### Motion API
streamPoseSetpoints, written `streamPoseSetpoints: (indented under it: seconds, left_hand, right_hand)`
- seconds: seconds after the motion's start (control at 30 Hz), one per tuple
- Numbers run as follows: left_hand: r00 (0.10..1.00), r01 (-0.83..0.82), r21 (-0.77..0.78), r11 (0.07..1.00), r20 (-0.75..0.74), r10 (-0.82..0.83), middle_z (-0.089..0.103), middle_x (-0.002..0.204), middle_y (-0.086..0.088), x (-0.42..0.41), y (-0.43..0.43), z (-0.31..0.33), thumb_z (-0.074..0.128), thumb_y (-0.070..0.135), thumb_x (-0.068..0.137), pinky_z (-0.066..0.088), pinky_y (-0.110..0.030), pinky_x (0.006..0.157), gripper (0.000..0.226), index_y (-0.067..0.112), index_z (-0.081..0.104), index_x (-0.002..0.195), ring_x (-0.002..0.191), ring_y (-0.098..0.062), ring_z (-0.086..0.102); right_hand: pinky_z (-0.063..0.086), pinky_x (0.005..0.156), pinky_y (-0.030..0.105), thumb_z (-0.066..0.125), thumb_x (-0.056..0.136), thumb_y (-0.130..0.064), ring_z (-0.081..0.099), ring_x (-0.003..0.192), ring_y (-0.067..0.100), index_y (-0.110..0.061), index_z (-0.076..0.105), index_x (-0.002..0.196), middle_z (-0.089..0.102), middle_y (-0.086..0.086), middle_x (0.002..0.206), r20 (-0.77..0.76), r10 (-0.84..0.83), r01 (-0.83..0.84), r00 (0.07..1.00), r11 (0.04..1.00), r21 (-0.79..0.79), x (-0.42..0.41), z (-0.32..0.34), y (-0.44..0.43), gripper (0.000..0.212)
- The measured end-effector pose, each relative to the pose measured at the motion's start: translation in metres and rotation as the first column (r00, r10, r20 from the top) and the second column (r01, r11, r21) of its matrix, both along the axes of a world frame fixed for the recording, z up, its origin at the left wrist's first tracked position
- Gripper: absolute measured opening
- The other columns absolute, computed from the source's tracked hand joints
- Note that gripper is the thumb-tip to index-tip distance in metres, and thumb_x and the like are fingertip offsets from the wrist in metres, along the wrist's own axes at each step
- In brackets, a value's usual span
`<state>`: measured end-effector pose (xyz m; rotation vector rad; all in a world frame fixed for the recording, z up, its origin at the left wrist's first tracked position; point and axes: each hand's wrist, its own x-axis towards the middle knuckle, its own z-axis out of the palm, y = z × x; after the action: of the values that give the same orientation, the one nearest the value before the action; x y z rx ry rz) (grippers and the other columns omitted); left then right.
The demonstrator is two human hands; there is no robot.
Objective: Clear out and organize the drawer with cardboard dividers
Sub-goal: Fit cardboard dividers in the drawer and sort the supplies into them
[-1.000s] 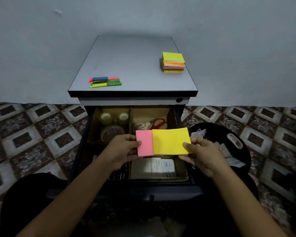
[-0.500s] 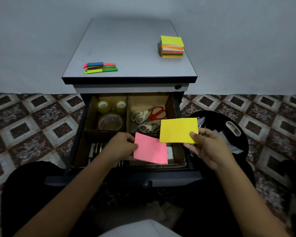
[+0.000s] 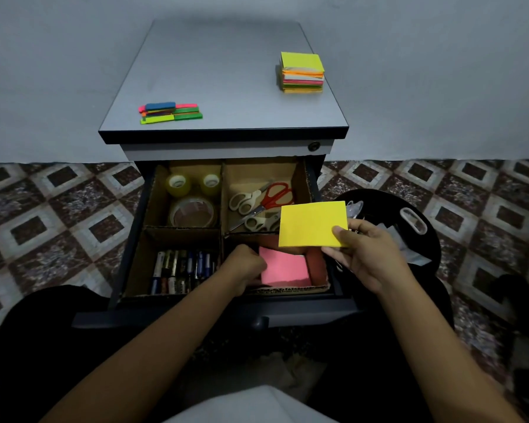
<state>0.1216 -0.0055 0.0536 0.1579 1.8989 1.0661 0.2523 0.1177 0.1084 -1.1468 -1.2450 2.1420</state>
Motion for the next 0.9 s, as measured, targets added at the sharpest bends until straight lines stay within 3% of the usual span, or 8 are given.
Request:
streamPoseSetpoints:
  seconds: [0.1,0.17,0.37,0.6,0.73,0.77,0.9]
  left_hand:
    - [0.998,-0.005,-0.047,0.999,-0.067,0.002,0.060,0.096,-0.022,-0.003,-0.003,-0.009,0.047,-0.007,0.086,0.048,-0.035,0.077,0.012,-0.005,0.059,0.088,0.097,-0.035,0.060]
    - [0.995,0.002,-0.081,0.997,-0.100,-0.010,0.060,0.097,-0.021,-0.003,-0.002,-0.012,0.047,-0.005,0.086,0.045,-0.031,0.073,0.019,-0.008,0.060,0.100,0.095,-0.033,0.059]
    - [0.999,-0.005,-0.105,0.995,-0.047,0.000,0.058,0.112,-0.024,-0.007,-0.001,-0.016,0.042,-0.011,0.085,0.049,-0.033,0.070,0.030,-0.009,0.055,0.112,0.101,-0.035,0.057]
    - [0.999,-0.026,-0.089,0.996,-0.036,0.023,0.060,0.104,-0.022,-0.007,-0.001,-0.017,0.051,-0.005,0.084,0.047,-0.032,0.072,0.026,-0.007,0.057,0.109,0.096,-0.033,0.058]
    - [0.998,-0.045,-0.083,0.996,-0.040,0.042,0.047,0.071,-0.014,-0.009,-0.002,-0.017,0.044,-0.005,0.085,0.040,-0.028,0.059,0.009,-0.002,0.053,0.086,0.063,-0.024,0.047]
    - [0.998,-0.049,-0.080,0.996,-0.035,0.046,0.047,0.071,-0.014,-0.009,-0.002,-0.018,0.044,-0.005,0.085,0.042,-0.030,0.061,0.010,-0.001,0.053,0.084,0.063,-0.024,0.047]
    - [0.999,-0.027,-0.083,0.996,-0.022,0.025,0.057,0.096,-0.022,-0.011,-0.002,-0.024,0.045,-0.002,0.081,0.050,-0.040,0.082,0.023,-0.005,0.057,0.100,0.095,-0.035,0.058]
  right_hand:
    - [0.059,0.058,0.024,0.049,0.093,0.002,0.063,0.076,0.021,-0.006,0.056,0.089,0.063,0.011,0.089,0.008,0.008,-0.008,1.000,1.000,0.007,-0.002,0.000,-0.002,0.010]
    - [0.059,0.059,0.025,0.049,0.093,0.002,0.063,0.077,0.021,-0.005,0.055,0.088,0.063,0.011,0.089,0.006,0.011,-0.011,1.000,1.000,0.010,-0.002,0.000,-0.004,0.011]
    - [0.059,0.060,0.025,0.050,0.093,0.001,0.063,0.075,0.021,-0.005,0.055,0.090,0.062,0.013,0.090,0.006,0.016,-0.016,1.000,1.000,0.006,-0.001,0.000,-0.005,0.009]
    - [0.059,0.058,0.025,0.050,0.092,0.002,0.063,0.076,0.022,-0.006,0.055,0.088,0.062,0.012,0.090,0.008,0.007,-0.007,1.000,1.000,-0.006,-0.001,0.001,-0.006,0.010]
    - [0.059,0.060,0.026,0.050,0.093,0.002,0.063,0.075,0.022,-0.006,0.054,0.087,0.061,0.013,0.089,0.010,0.012,-0.011,1.000,1.000,-0.005,0.000,0.001,-0.006,0.010]
    - [0.059,0.060,0.027,0.049,0.093,0.002,0.063,0.075,0.022,-0.006,0.053,0.087,0.061,0.013,0.090,0.013,0.012,-0.012,1.000,1.000,-0.005,0.000,0.001,-0.006,0.010]
    - [0.059,0.062,0.028,0.050,0.093,0.002,0.063,0.077,0.023,-0.005,0.054,0.090,0.062,0.014,0.091,0.015,0.015,-0.015,1.000,1.000,-0.011,-0.001,0.000,-0.007,0.009]
